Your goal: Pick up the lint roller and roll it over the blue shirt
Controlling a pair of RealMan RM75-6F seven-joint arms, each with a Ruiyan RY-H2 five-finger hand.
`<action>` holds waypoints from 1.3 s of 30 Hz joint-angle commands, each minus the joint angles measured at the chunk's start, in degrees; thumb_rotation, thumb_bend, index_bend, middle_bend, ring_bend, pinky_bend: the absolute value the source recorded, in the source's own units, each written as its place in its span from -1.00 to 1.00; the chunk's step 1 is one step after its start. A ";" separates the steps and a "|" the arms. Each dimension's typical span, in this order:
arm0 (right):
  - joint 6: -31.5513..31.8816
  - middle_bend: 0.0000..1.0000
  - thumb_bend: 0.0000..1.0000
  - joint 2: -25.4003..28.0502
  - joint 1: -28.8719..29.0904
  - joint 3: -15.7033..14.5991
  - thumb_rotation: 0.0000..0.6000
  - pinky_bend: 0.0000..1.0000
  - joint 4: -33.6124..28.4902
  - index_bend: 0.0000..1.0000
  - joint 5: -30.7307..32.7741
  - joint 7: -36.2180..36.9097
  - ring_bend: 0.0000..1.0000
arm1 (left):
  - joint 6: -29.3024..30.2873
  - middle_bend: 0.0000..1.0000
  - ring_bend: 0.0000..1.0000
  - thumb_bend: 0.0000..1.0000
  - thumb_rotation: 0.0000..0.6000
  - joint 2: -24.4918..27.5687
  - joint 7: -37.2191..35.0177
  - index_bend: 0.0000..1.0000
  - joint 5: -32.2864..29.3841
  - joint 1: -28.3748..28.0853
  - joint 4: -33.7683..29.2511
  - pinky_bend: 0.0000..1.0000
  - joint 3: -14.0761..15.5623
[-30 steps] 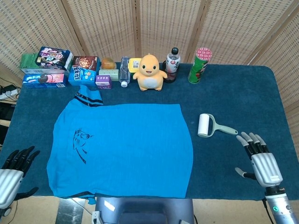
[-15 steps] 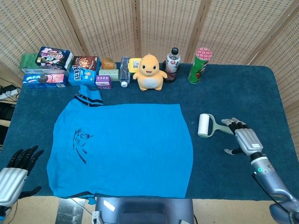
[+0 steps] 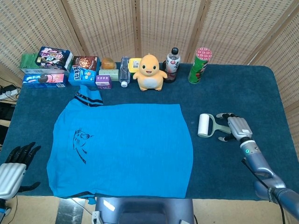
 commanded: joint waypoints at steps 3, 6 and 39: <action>-1.33 -0.37 -0.82 -2.63 1.13 -0.02 1.00 -0.35 3.04 -0.46 0.97 -1.29 -0.50 | -0.99 -1.00 -1.00 -0.82 1.00 -0.04 0.26 -1.00 -1.22 -0.62 -0.18 -0.98 -0.31; -2.35 -0.28 -0.72 -3.37 1.67 -0.17 1.00 -0.29 3.96 -0.41 1.22 -1.56 -0.44 | -0.88 -1.00 -1.00 -0.82 1.00 -0.02 0.23 -1.00 -1.55 -0.63 -0.22 -0.98 -0.40; 6.43 0.38 1.00 -1.56 8.30 4.92 1.00 1.00 -21.14 0.08 3.87 -32.23 0.60 | -1.28 -1.00 -1.00 -0.82 1.00 0.40 -1.17 -1.00 -1.54 -1.12 -0.35 -0.98 0.23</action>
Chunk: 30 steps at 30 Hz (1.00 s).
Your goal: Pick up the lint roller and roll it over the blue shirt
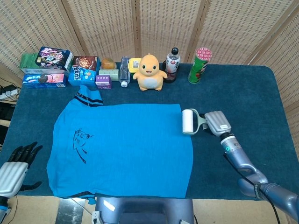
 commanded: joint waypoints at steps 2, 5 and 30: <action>0.73 0.39 1.00 -2.88 4.62 3.14 1.00 1.00 -10.12 0.08 5.93 -19.76 0.60 | 0.10 -1.00 -1.00 -0.82 1.00 0.41 -1.00 -1.00 0.14 0.01 0.14 -0.98 0.07; 0.68 0.39 1.00 -5.05 6.11 3.90 1.00 1.00 -11.34 0.08 9.15 -25.99 0.60 | 0.02 -1.00 -1.00 -0.82 1.00 0.62 -1.64 -1.00 0.22 -0.05 0.23 -0.98 0.12; 5.87 0.41 1.00 -21.81 13.77 1.80 1.00 1.00 -9.19 0.06 31.32 -54.99 0.63 | -0.55 -1.00 -1.00 -0.82 1.00 1.48 -3.71 -1.00 0.82 -0.42 0.63 -0.98 0.56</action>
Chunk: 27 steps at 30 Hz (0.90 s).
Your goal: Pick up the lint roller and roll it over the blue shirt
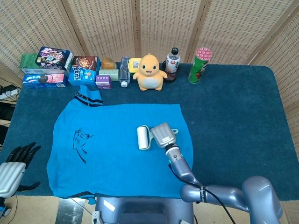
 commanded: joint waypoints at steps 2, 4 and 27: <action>0.56 0.41 1.00 -0.69 -0.69 -1.77 1.00 1.00 2.08 0.06 -2.21 2.47 0.63 | -0.12 -1.00 -1.00 -0.82 1.00 0.01 -0.08 -1.00 0.07 -0.08 0.05 -0.98 0.05; 0.85 0.41 1.00 -0.72 -1.32 -2.88 1.00 1.00 3.44 0.06 -4.16 4.14 0.63 | -0.01 -1.00 -1.00 -0.82 1.00 -0.01 -0.03 -1.00 0.05 -0.04 0.05 -0.98 0.02; 1.63 0.42 1.00 5.48 -8.42 -7.47 1.00 1.00 18.04 0.06 -16.17 19.55 0.63 | -0.53 -1.00 -1.00 -0.82 1.00 -1.04 2.80 -1.00 -0.87 -0.17 -0.62 -0.98 0.07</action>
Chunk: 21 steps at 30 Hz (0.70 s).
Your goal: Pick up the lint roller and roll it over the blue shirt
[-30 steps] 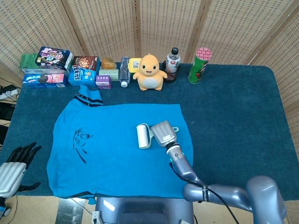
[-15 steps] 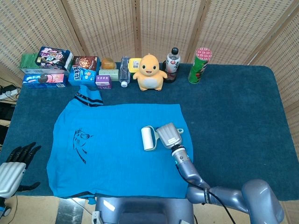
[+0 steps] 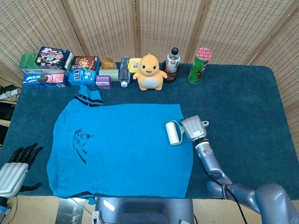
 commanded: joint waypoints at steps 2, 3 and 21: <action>-0.16 0.42 1.00 0.64 -0.47 0.23 1.00 1.00 0.68 0.06 -0.38 0.81 0.63 | -0.03 -1.00 -1.00 -0.82 1.00 -0.03 0.12 -1.00 -0.10 -0.03 -0.05 -0.98 -0.03; -0.04 0.42 1.00 0.80 -0.54 0.27 1.00 1.00 0.60 0.06 -0.77 0.92 0.64 | 0.01 -1.00 -1.00 -0.82 1.00 -0.02 0.15 -1.00 -0.08 -0.02 -0.09 -0.98 -0.03; 4.89 0.43 1.00 -7.27 1.34 2.35 1.00 1.00 -8.60 0.06 -1.04 -19.50 0.65 | 1.10 -1.00 -1.00 -0.82 1.00 0.93 -2.24 -1.00 1.13 0.40 0.17 -0.98 0.25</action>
